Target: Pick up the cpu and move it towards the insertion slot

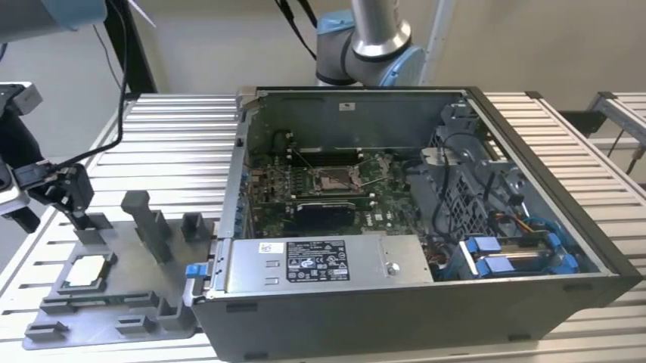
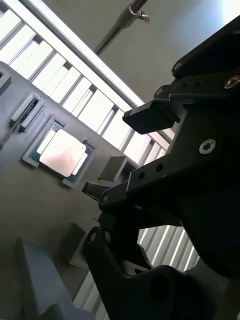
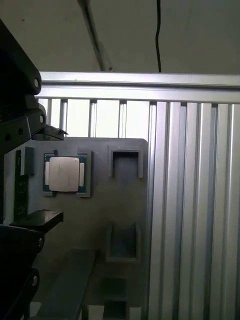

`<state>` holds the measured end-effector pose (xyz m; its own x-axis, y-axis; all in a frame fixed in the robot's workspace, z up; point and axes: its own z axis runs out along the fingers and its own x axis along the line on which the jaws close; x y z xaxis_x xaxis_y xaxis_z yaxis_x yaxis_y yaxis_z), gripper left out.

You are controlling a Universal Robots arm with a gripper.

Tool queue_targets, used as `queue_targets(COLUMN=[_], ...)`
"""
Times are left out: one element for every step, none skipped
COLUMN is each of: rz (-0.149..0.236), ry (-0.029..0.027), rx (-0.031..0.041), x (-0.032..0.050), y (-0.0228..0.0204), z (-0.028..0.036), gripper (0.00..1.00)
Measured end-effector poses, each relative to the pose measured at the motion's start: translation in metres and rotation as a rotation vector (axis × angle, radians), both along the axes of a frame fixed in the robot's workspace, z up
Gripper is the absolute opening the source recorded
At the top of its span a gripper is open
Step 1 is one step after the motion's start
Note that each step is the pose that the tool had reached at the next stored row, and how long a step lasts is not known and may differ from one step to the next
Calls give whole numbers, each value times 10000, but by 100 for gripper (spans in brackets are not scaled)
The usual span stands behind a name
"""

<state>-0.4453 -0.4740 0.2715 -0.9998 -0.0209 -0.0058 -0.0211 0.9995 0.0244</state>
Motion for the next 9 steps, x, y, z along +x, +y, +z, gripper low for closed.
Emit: queue_targets(rz=[-1, 0, 0, 0, 0, -1, 0, -1, -4], ry=[2, 1, 2, 0, 0, 0, 1, 1, 2], rx=[-3, -4, -5, -4, -4, -4, -4, -4, -4], x=[-3, -5, -6, -6, -6, -6, -6, -6, -6], y=[-2, -4, -5, -5, -5, -5, -5, -5, -5], z=[-17, -36, -53, -72, -91, -108, -127, -144, -164], gripper=[100, 100, 100, 100, 100, 100, 100, 100, 100])
